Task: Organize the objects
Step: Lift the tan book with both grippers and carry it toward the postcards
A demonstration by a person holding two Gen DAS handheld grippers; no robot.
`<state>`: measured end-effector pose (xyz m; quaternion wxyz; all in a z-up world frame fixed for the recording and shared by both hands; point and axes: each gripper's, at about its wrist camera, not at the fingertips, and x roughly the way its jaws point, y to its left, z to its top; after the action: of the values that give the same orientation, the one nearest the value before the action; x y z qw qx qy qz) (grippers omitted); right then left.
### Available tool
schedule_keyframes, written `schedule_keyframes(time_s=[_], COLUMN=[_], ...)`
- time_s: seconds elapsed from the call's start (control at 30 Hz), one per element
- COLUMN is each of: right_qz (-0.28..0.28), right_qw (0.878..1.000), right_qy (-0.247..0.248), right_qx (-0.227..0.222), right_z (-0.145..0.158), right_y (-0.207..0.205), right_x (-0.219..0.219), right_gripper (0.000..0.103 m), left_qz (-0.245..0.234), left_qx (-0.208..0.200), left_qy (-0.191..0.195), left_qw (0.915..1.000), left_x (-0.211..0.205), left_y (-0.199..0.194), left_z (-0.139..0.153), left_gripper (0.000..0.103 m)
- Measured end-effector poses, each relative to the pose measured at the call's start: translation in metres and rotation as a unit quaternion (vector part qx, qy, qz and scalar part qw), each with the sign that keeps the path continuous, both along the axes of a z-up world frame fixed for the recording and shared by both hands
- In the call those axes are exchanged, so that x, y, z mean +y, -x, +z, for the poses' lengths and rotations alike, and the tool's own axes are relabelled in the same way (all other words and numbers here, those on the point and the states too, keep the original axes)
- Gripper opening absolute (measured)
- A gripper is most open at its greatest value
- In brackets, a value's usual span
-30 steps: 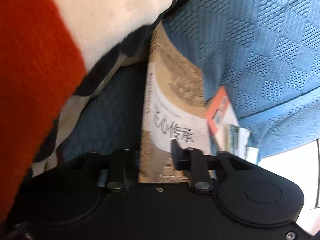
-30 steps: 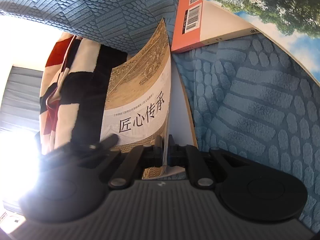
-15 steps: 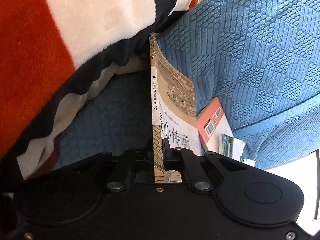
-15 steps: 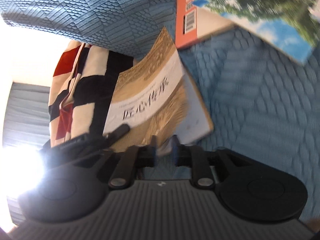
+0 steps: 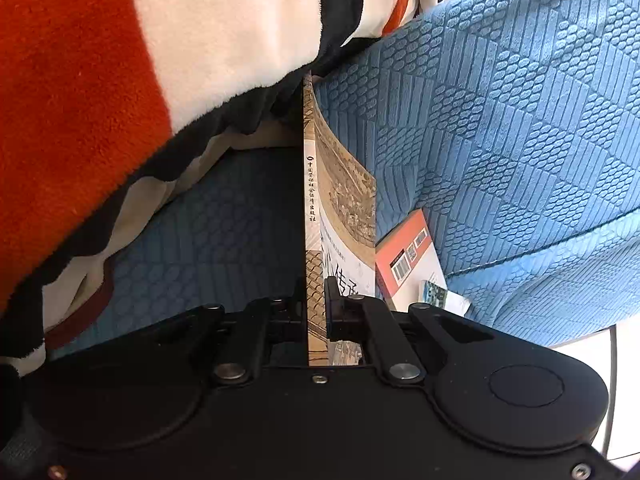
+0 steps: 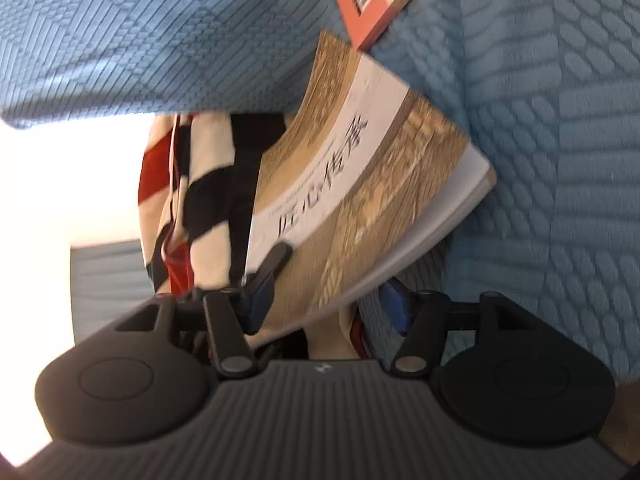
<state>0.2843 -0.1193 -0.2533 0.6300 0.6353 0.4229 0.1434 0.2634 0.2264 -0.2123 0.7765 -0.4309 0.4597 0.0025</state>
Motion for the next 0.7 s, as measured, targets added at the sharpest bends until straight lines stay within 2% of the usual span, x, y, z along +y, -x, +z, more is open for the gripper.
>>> schedule_keyframes(time_s=[0.17, 0.3, 0.43, 0.53, 0.7], right_qz=[-0.014, -0.063, -0.100, -0.083, -0.023], right_qw=[0.999, 0.998, 0.995, 0.994, 0.995], right_qy=[0.029, 0.017, 0.008, 0.027, 0.056], right_qx=[0.006, 0.014, -0.025, -0.059, -0.077], right_z=[-0.007, -0.017, -0.012, -0.003, -0.003], right_y=[-0.005, 0.000, 0.000, -0.009, -0.032], right_x=[-0.010, -0.027, -0.041, -0.046, -0.057], right_gripper=[0.063, 0.063, 0.063, 0.063, 0.063], left_qz=[0.006, 0.005, 0.003, 0.002, 0.000], left_qx=[-0.001, -0.003, -0.003, -0.004, -0.004], left_qy=[0.008, 0.015, 0.012, 0.013, 0.011], left_qw=[1.0000, 0.9999, 0.9999, 0.9999, 0.9999], left_x=[0.000, 0.001, 0.001, 0.002, 0.004], left_y=[-0.004, -0.003, -0.003, -0.003, -0.002], left_z=[0.000, 0.000, 0.001, 0.001, 0.002], left_gripper=[0.006, 0.006, 0.006, 0.006, 0.006])
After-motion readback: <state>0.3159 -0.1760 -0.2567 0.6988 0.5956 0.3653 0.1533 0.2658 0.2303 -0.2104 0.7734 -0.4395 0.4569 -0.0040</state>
